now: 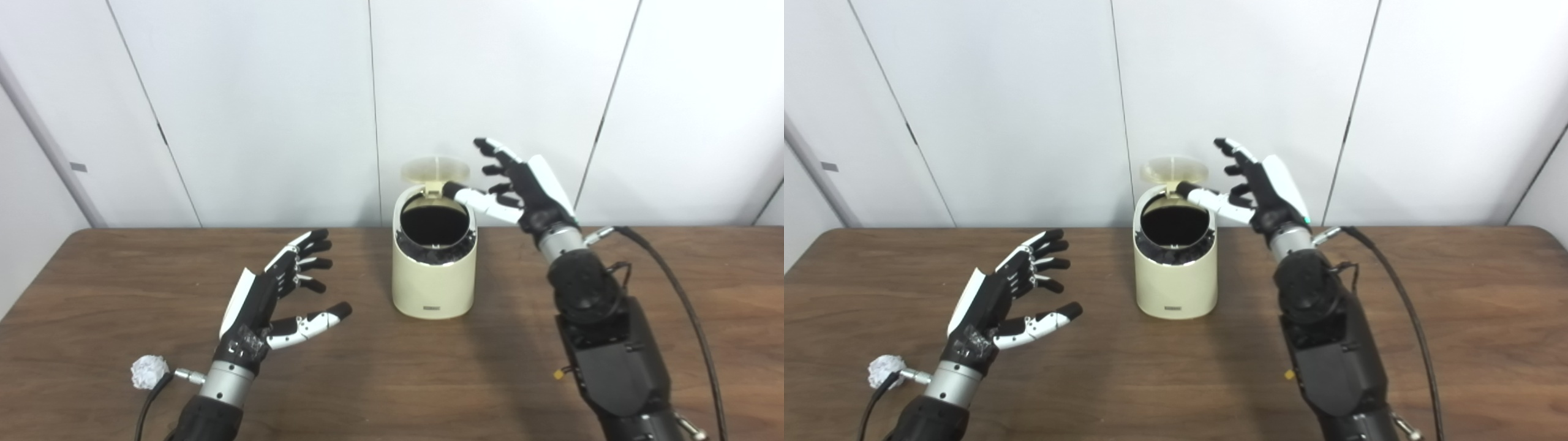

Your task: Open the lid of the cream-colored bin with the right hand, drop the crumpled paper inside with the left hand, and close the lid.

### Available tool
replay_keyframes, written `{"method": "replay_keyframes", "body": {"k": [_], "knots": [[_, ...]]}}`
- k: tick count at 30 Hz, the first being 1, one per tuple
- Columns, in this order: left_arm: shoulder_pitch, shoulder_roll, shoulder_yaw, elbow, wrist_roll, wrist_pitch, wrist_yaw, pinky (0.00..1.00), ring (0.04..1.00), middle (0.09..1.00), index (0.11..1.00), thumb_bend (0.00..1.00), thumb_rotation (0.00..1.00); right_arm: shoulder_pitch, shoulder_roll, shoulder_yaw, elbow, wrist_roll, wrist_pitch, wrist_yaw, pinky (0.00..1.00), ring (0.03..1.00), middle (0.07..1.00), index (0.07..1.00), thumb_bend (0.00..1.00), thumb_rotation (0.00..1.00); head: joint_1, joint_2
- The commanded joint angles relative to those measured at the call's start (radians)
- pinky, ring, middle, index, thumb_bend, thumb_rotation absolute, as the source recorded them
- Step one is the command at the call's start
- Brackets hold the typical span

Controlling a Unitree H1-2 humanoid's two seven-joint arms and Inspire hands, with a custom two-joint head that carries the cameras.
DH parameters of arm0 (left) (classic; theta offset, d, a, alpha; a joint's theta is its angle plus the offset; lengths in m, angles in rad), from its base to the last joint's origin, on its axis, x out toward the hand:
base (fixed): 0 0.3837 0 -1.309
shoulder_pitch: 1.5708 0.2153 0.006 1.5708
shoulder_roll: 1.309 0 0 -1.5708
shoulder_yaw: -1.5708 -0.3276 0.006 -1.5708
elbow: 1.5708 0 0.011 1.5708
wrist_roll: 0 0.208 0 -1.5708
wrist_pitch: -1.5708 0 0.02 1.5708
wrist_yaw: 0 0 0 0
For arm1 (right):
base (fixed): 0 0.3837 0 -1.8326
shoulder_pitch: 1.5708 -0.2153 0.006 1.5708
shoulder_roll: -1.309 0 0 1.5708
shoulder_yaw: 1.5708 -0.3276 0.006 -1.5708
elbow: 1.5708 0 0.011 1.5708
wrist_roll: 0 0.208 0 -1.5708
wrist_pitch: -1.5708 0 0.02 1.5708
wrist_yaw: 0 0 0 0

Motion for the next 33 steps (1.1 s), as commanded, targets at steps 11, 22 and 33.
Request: {"method": "replay_keyframes", "body": {"k": [11,22,33], "knots": [[-0.036,0.013,0.006,-0.015,-0.011,-0.013,0.007,0.62,0.765,0.841,0.876,0.71,0.12,0.147,-0.089,-0.097,-0.080,0.238,-0.190,-0.026,0.70,0.848,0.912,0.904,0.70,0.57,-0.001,0.003],[-0.037,0.013,0.005,-0.016,-0.019,-0.013,0.002,0.61,0.759,0.836,0.867,0.71,0.11,0.296,-0.160,-0.081,-0.051,0.304,-0.347,-0.030,0.67,0.822,0.906,0.909,0.81,0.31,0.030,-0.004],[-0.039,-0.033,-0.029,-0.017,0.033,-0.016,0.029,0.59,0.749,0.824,0.853,0.70,0.08,0.352,-0.220,-0.089,-0.038,0.344,-0.356,-0.004,0.80,0.892,0.948,0.939,0.86,0.15,0.288,-0.018]]}}
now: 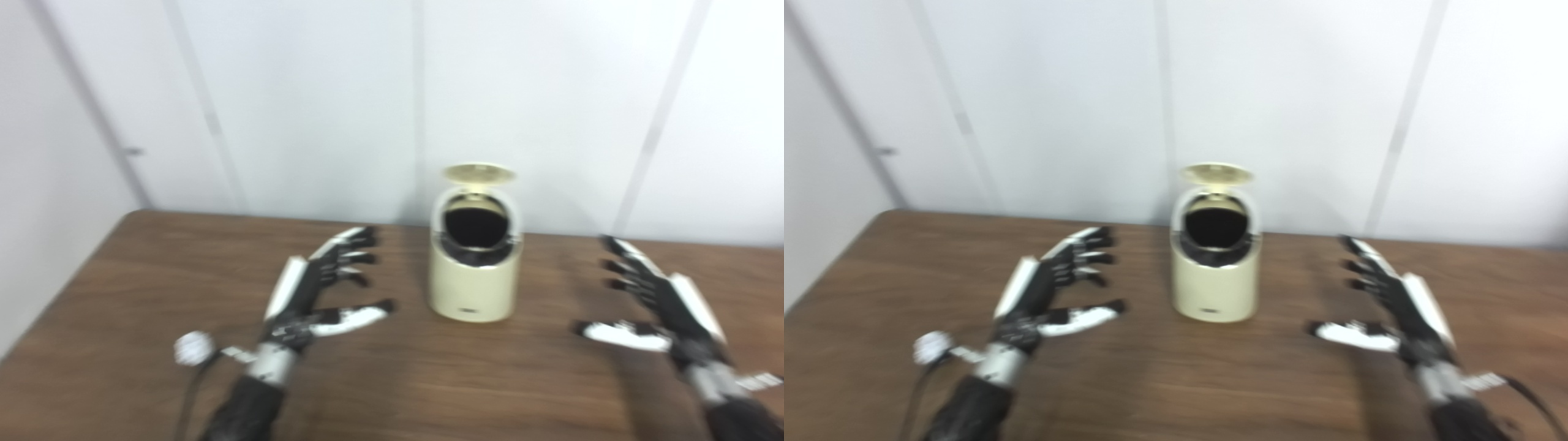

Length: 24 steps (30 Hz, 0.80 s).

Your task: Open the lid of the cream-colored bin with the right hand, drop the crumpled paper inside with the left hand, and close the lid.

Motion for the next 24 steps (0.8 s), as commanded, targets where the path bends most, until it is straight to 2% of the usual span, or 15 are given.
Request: {"method": "replay_keyframes", "body": {"k": [1,3,5,8,12,16,18,24], "knots": [[-0.034,-0.011,-0.008,-0.015,0.024,-0.019,0.023,0.59,0.749,0.824,0.853,0.70,0.08,-0.027,-0.022,-0.008,-0.024,0.010,-0.041,-0.001,0.80,0.893,0.948,0.940,0.85,0.14,0.039,-0.008],[-0.033,-0.021,-0.014,-0.012,0.042,-0.029,0.032,0.60,0.756,0.820,0.850,0.70,0.09,-0.024,-0.027,-0.008,-0.040,0.015,-0.011,0.006,0.82,0.902,0.955,0.949,0.84,0.11,0.068,-0.015],[-0.028,-0.027,-0.017,-0.017,0.065,-0.043,0.041,0.59,0.756,0.820,0.850,0.70,0.10,-0.023,-0.034,-0.005,-0.044,0.015,-0.010,0.010,0.82,0.902,0.959,0.955,0.82,0.12,0.090,-0.021],[-0.012,-0.026,-0.015,-0.052,0.116,-0.049,0.062,0.56,0.743,0.820,0.838,0.70,0.10,-0.020,-0.035,-0.011,-0.048,0.022,-0.020,0.014,0.71,0.854,0.941,0.934,0.87,0.24,0.107,-0.027],[0.022,0.012,-0.001,-0.156,0.221,0.009,0.059,0.58,0.740,0.815,0.829,0.70,0.12,-0.020,-0.040,-0.010,-0.065,0.012,0.001,0.020,0.56,0.781,0.901,0.893,0.95,0.38,0.132,-0.035],[0.047,0.073,0.013,-0.256,0.289,0.088,0.011,0.59,0.753,0.828,0.825,0.71,0.11,-0.024,-0.049,-0.014,-0.057,0.023,-0.007,0.026,0.48,0.736,0.873,0.867,1.00,0.45,0.157,-0.043],[0.057,0.107,0.021,-0.300,0.315,0.122,-0.015,0.59,0.754,0.828,0.821,0.71,0.06,-0.024,-0.054,-0.015,-0.056,0.030,-0.009,0.029,0.45,0.711,0.854,0.846,1.00,0.49,0.163,-0.045],[0.068,0.253,0.071,-0.425,0.418,0.245,-0.126,0.52,0.698,0.770,0.758,0.75,0.03,-0.030,-0.068,-0.013,-0.044,0.021,-0.006,0.029,0.41,0.676,0.834,0.824,1.00,0.57,0.181,-0.049]]}}
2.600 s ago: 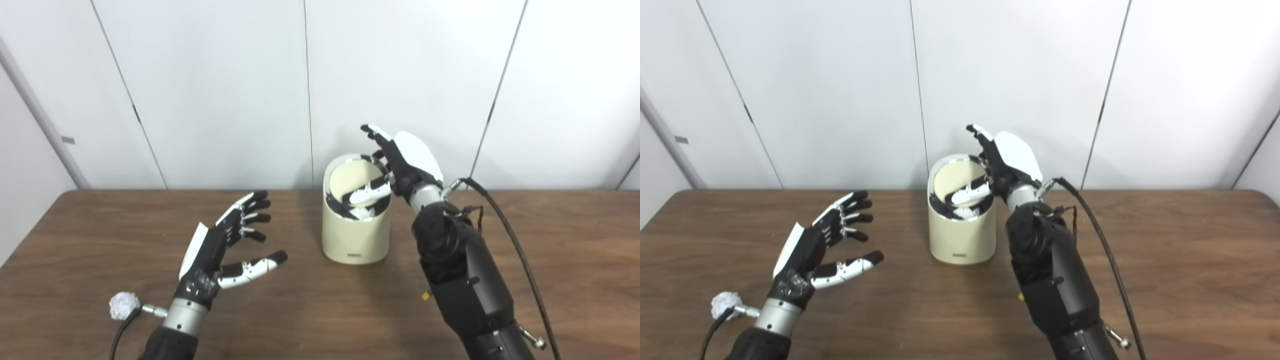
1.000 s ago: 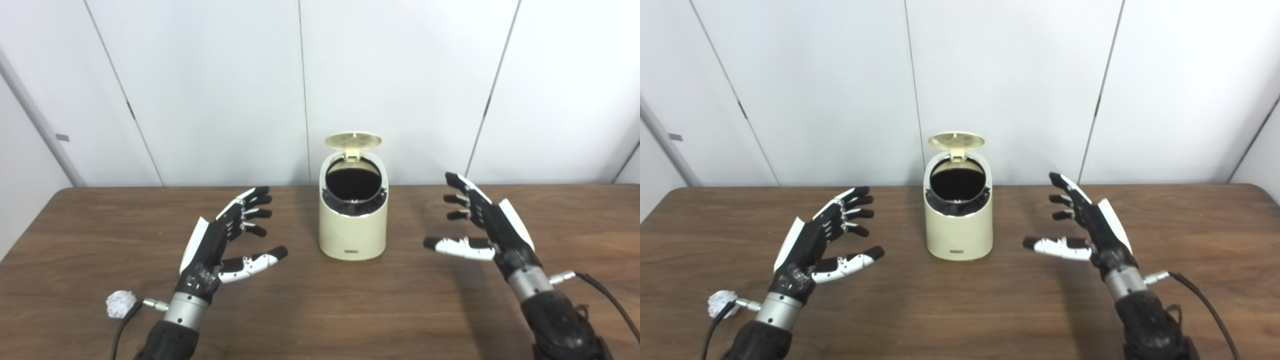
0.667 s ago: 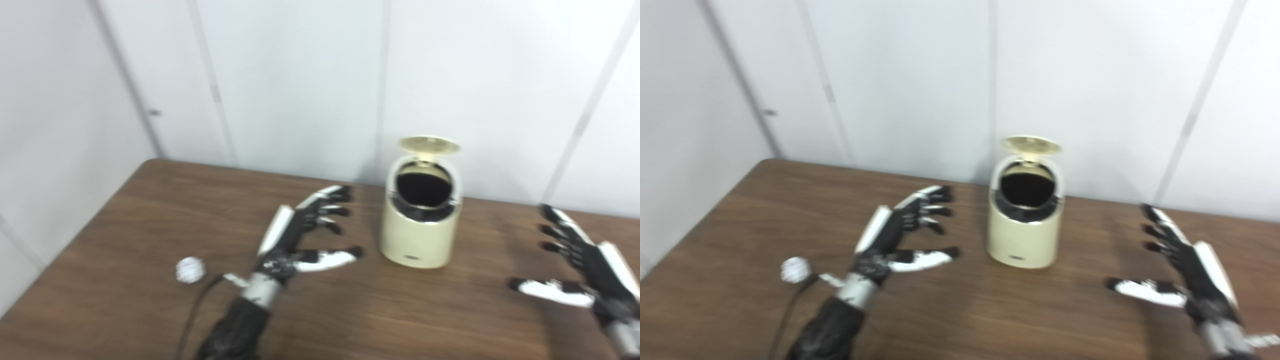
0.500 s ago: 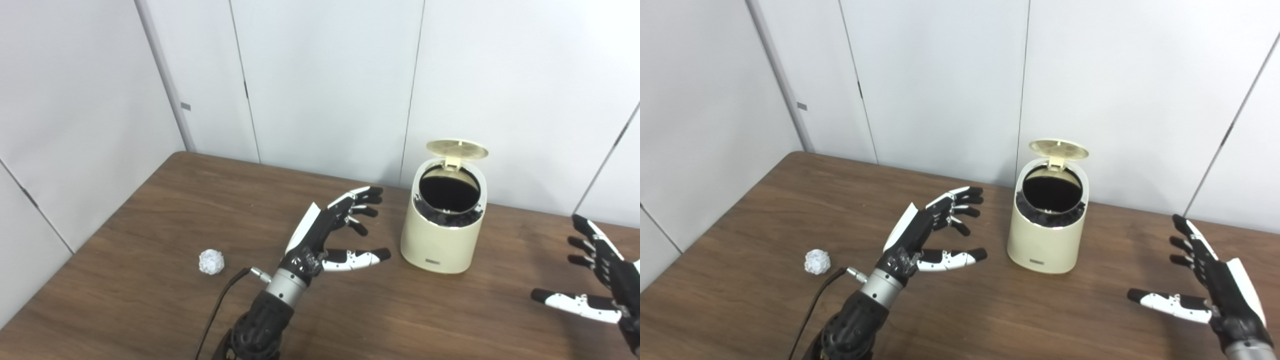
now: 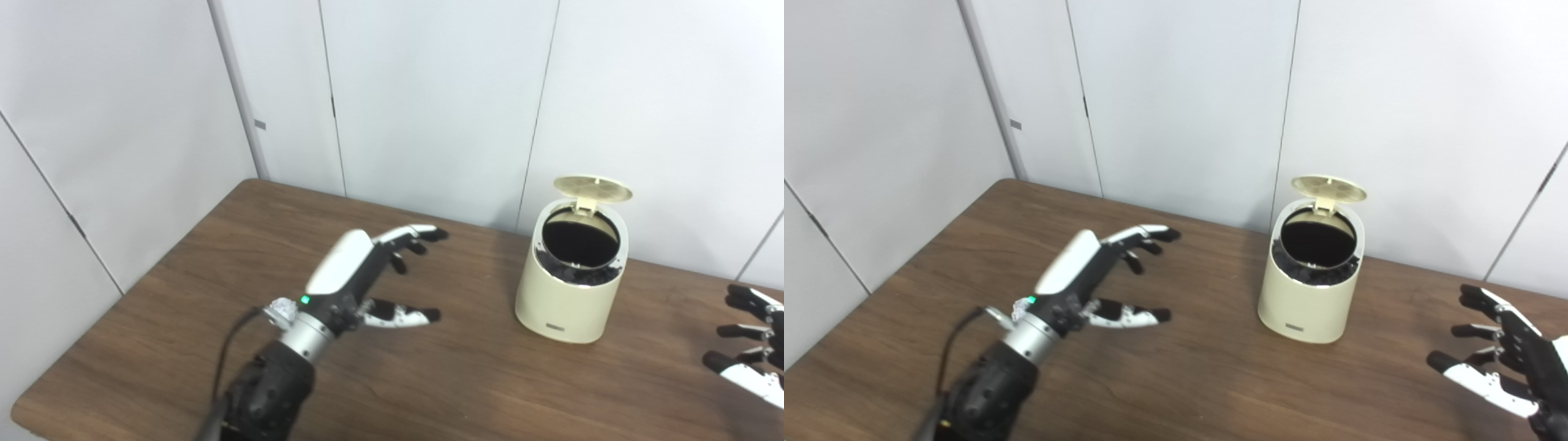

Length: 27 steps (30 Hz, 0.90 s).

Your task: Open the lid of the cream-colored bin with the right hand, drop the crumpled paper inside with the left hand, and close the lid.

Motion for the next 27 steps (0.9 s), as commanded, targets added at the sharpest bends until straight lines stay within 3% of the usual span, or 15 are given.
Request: {"method": "replay_keyframes", "body": {"k": [1,3,7,10,15,19,27], "knots": [[-0.017,0.080,0.026,-0.056,0.049,0.035,-0.045,0.52,0.691,0.762,0.750,0.75,0.03,-0.037,-0.027,-0.009,-0.012,-0.001,-0.017,-0.003,0.40,0.670,0.830,0.820,1.00,0.58,0.000,0.000],[-0.019,0.127,0.037,-0.075,0.087,0.071,-0.092,0.52,0.679,0.746,0.735,0.76,0.03,-0.039,-0.030,-0.007,-0.008,-0.005,-0.021,-0.004,0.39,0.664,0.825,0.820,1.00,0.60,0.003,0.000],[-0.028,0.257,0.025,-0.116,0.297,0.196,-0.294,0.52,0.697,0.756,0.749,0.78,0.06,-0.042,-0.034,-0.007,-0.006,-0.001,-0.023,-0.002,0.37,0.654,0.818,0.807,1.00,0.61,0.005,0.000],[-0.023,0.309,0.040,-0.107,0.350,0.216,-0.357,0.49,0.678,0.760,0.760,0.84,0.04,-0.045,-0.036,-0.006,-0.006,-0.002,-0.014,-0.004,0.35,0.641,0.810,0.799,1.00,0.62,0.006,-0.001],[-0.001,0.353,0.078,-0.070,0.373,0.208,-0.364,0.48,0.663,0.756,0.762,0.90,0.00,-0.051,-0.039,-0.005,-0.001,-0.003,-0.016,-0.003,0.35,0.631,0.805,0.794,1.00,0.63,0.007,-0.001],[0.025,0.374,0.107,-0.022,0.378,0.160,-0.314,0.48,0.667,0.757,0.743,0.90,0.00,-0.057,-0.041,-0.005,-0.005,-0.003,-0.008,-0.001,0.34,0.629,0.799,0.791,1.00,0.63,0.007,-0.003],[0.043,0.372,0.135,0.055,0.379,0.125,-0.251,0.50,0.688,0.779,0.761,0.91,0.03,-0.065,-0.045,-0.003,-0.010,-0.001,-0.009,0.004,0.33,0.615,0.791,0.784,1.00,0.61,0.006,-0.003]]}}
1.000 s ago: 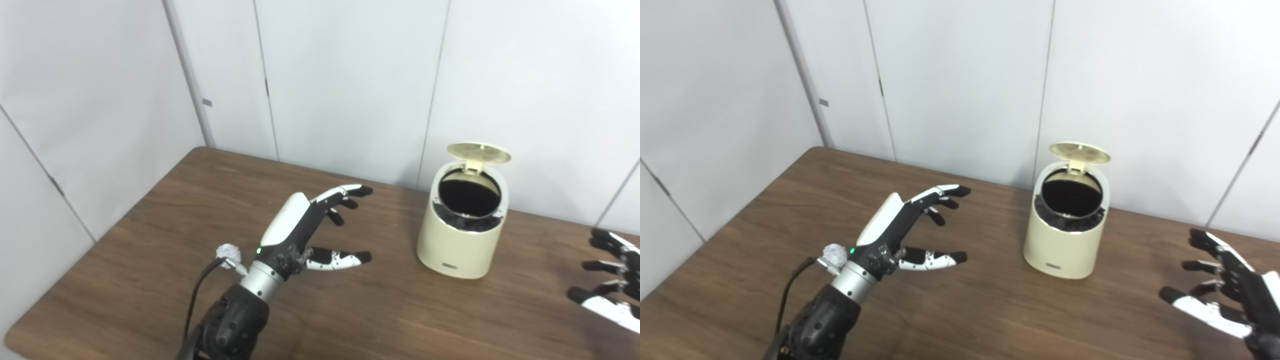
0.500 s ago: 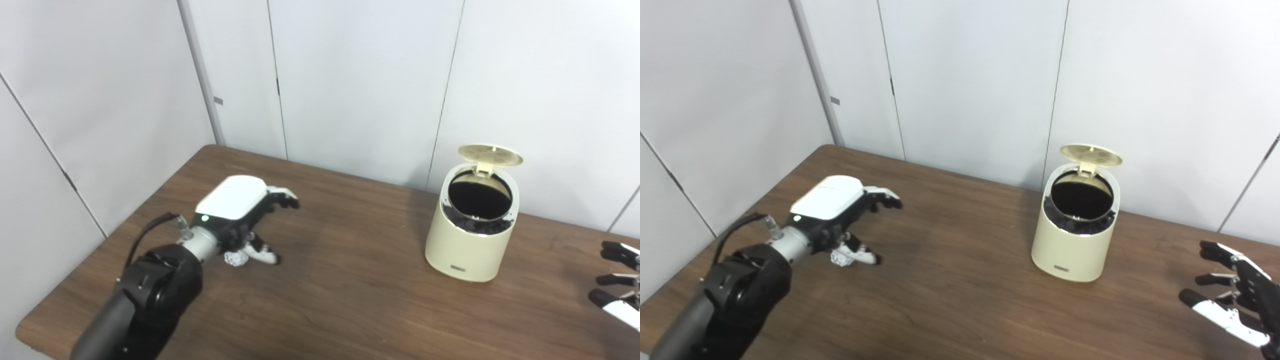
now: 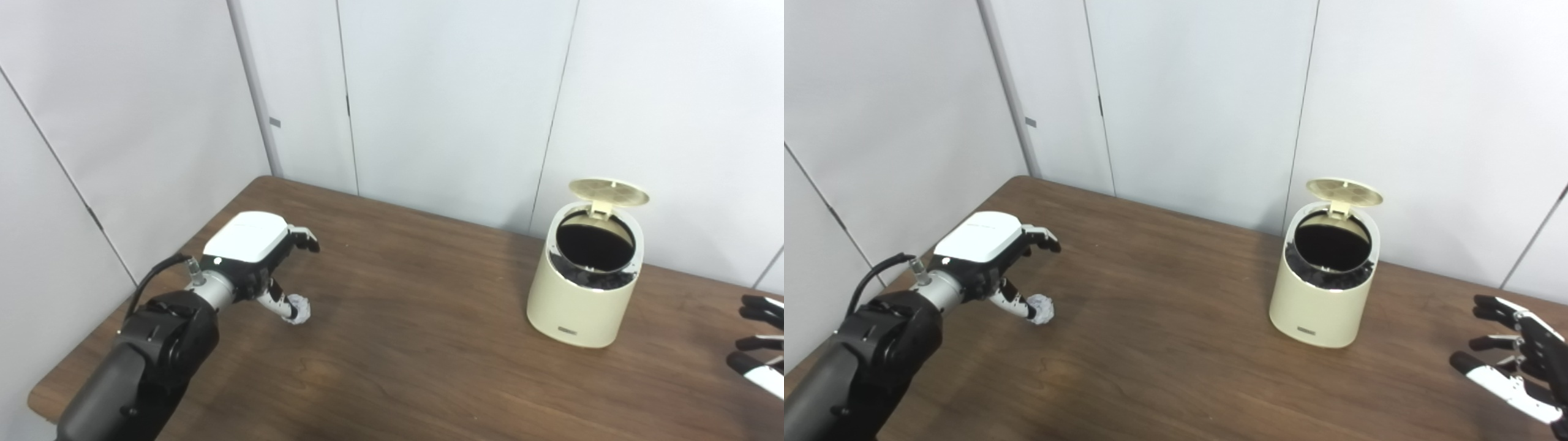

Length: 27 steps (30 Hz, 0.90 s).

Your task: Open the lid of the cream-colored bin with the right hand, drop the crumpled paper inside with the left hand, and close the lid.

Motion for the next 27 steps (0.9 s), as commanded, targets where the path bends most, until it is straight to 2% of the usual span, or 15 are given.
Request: {"method": "replay_keyframes", "body": {"k": [1,8,12,18,27], "knots": [[-0.014,0.035,0.013,0.008,0.033,-0.011,0.035,0.50,0.689,0.780,0.764,0.91,0.04,-0.043,-0.021,-0.005,-0.028,0.000,-0.016,-0.001,0.33,0.615,0.792,0.785,1.00,0.62,0.000,0.001],[-0.022,0.041,-0.007,0.064,0.105,-0.004,0.006,0.52,0.697,0.780,0.779,0.89,0.07,-0.041,-0.023,-0.005,-0.025,-0.002,-0.019,-0.002,0.33,0.614,0.790,0.784,1.00,0.62,-0.002,0.005],[-0.027,0.028,-0.014,0.114,0.090,-0.008,0.024,0.53,0.713,0.784,0.777,0.88,0.07,-0.035,-0.024,-0.003,-0.035,-0.006,-0.006,0.000,0.32,0.607,0.785,0.780,1.00,0.64,-0.003,0.008],[-0.038,0.000,-0.025,0.174,0.047,-0.019,0.058,0.51,0.690,0.750,0.739,0.87,0.02,-0.030,-0.023,-0.003,-0.029,-0.011,-0.025,-0.007,0.32,0.595,0.777,0.774,1.00,0.66,-0.001,0.014],[-0.040,-0.015,-0.052,0.226,0.014,-0.032,0.095,0.51,0.659,0.715,0.713,0.86,0.01,-0.023,-0.022,-0.011,-0.049,-0.004,0.008,0.003,0.32,0.600,0.779,0.774,1.00,0.65,-0.004,0.023]]}}
